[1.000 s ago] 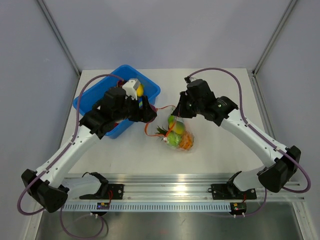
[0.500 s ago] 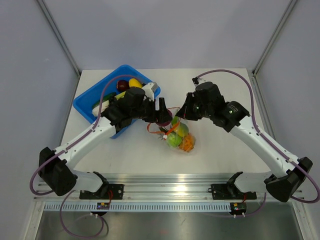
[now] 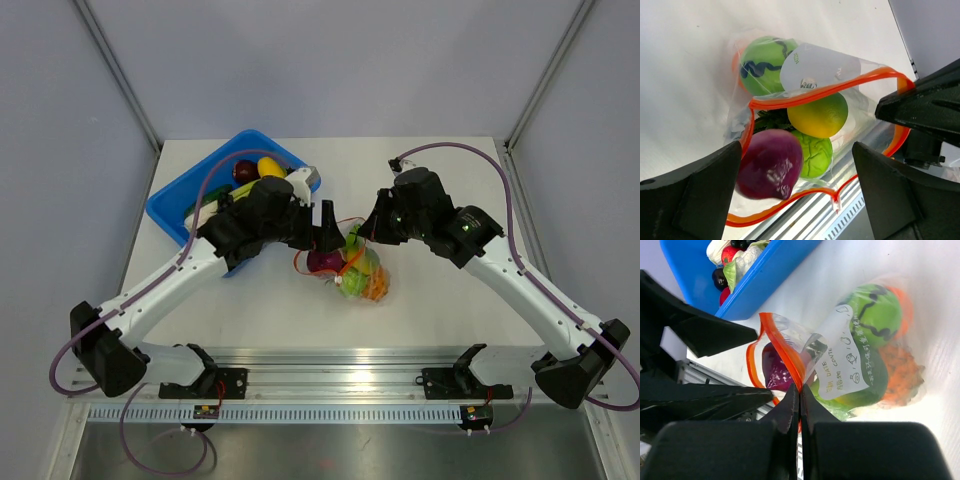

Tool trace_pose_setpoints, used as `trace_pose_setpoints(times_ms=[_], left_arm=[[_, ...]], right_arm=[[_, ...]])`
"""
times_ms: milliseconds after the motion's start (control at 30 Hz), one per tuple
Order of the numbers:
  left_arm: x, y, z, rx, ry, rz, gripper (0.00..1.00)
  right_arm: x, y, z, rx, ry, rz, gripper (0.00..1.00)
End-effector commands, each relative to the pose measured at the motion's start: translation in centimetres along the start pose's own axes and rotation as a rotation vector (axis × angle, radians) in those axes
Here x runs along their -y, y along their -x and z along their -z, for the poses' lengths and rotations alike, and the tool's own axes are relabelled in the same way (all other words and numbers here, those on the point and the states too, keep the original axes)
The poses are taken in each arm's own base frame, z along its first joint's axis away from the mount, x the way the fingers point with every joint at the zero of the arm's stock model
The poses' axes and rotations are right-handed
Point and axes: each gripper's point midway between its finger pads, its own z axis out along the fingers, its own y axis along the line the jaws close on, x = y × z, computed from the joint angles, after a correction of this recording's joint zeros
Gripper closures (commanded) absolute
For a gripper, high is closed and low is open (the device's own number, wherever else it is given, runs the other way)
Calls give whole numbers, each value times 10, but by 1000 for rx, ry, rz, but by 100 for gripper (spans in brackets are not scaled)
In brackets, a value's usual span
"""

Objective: Place the food in the zip-top bag and seal the zipper
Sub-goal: Place the fake vegetable in the zipper food storage bag, then adjust the zipper food storage bag at the center of the board.

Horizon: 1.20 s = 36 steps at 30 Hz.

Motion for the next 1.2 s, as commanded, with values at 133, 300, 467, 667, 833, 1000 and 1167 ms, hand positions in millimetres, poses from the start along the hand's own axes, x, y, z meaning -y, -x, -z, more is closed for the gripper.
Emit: trace_pose_setpoints(times_ms=[133,300,467,667,833,1000,1167], left_arm=[[-21,36,66,206,181,-73,35],[-56,17,64,170,288,-37,89],[-60,-10,47,117,234,1,82],[-60,-27,32,97,184,42,42],[-71,-45,8,42,190,62,49],[-61,-40,0,34,139,64,79],[-26,-5,21,103,34,18,100]], right_arm=[[-14,16,12,73,55,-5,100],[-17,17,12,76,64,-8,100],[-17,17,10,71,63,-2,100],[-19,18,7,66,69,3,100],[-19,18,7,62,69,3,100],[-16,17,8,64,57,9,100],[6,10,-4,58,-32,28,100]])
